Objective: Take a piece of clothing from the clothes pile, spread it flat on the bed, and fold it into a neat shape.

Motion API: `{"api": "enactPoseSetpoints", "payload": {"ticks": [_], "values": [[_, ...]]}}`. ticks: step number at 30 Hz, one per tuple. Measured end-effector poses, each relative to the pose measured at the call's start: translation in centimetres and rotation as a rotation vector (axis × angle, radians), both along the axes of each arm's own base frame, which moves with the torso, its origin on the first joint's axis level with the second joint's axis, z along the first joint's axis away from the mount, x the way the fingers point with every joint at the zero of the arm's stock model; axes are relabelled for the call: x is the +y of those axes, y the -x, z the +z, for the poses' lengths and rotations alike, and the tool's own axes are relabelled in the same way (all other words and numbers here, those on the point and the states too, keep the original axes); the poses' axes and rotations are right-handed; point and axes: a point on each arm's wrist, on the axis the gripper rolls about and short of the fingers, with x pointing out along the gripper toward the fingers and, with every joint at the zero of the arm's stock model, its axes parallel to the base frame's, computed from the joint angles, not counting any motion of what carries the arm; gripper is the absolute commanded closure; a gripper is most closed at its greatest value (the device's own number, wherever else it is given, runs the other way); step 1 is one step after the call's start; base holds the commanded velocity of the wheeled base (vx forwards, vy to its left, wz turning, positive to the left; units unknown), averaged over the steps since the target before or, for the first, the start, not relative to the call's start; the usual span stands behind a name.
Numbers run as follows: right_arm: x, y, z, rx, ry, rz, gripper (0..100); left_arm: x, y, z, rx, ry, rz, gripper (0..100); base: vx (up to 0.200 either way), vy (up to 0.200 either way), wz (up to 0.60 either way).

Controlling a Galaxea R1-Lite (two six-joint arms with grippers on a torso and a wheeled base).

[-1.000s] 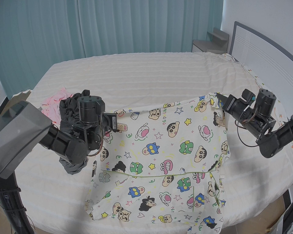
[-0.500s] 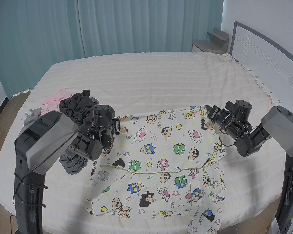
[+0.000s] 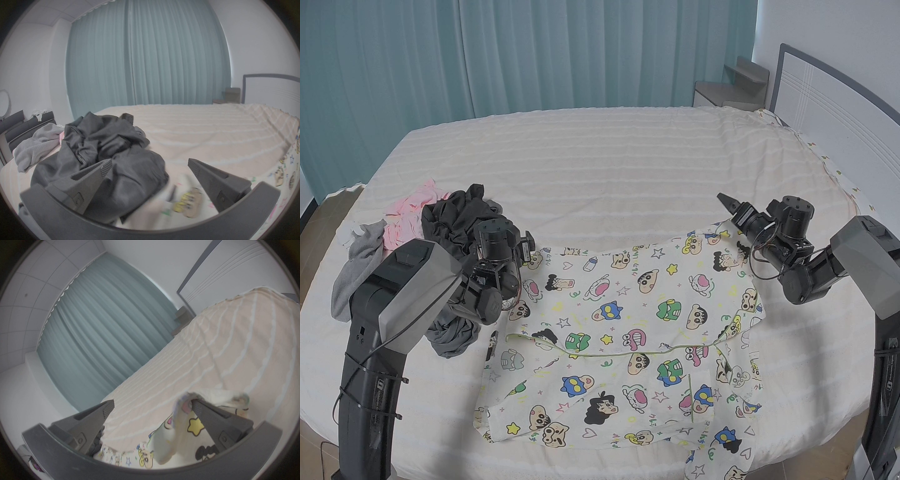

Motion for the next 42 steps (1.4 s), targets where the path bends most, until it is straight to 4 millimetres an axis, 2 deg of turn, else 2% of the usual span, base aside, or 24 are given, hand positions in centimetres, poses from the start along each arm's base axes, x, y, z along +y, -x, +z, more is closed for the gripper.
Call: {"api": "enactPoseSetpoints", "payload": {"ticks": [7, 12, 16, 23, 30, 38, 42], "values": [[-3.0, -0.1, 0.5, 0.047, -0.088, -0.061, 0, 2.2, -0.3, 0.8, -0.029, 0.018, 0.045, 0, 0.0, 0.0, 0.0], [-3.3, 0.1, -0.1, 0.208, -0.164, -0.048, 0, 2.9, 0.3, 1.2, -0.019, 0.016, 0.056, 0, 0.0, 0.0, 0.0], [-3.2, -0.4, 1.7, 0.211, -0.335, -0.031, 0, 3.4, 1.0, 1.8, -0.01, 0.021, 0.061, 0, 0.0, 0.0, 0.0], [-2.8, -1.2, 4.8, 0.172, -0.546, 0.022, 0, 4.4, 3.7, 2.7, 0.036, 0.052, 0.046, 0, 0.0, 0.0, 0.0], [-4.2, -1.8, 5.7, 0.33, -0.675, -0.002, 0, 5.2, 6.6, 3.6, 0.08, 0.071, 0.017, 0, 0.0, 0.0, 0.0], [-6.4, -3.0, 9.6, 0.44, -0.958, -0.049, 0, 5.8, 9.9, 4.7, 0.113, 0.107, -0.011, 0, 0.0, 0.0, 0.0], [-6.6, -2.9, 10.5, 0.509, -1.0, 0.019, 0, 6.0, 11.6, 5.1, 0.126, 0.121, -0.028, 0, 0.0, 0.0, 0.0]]}}
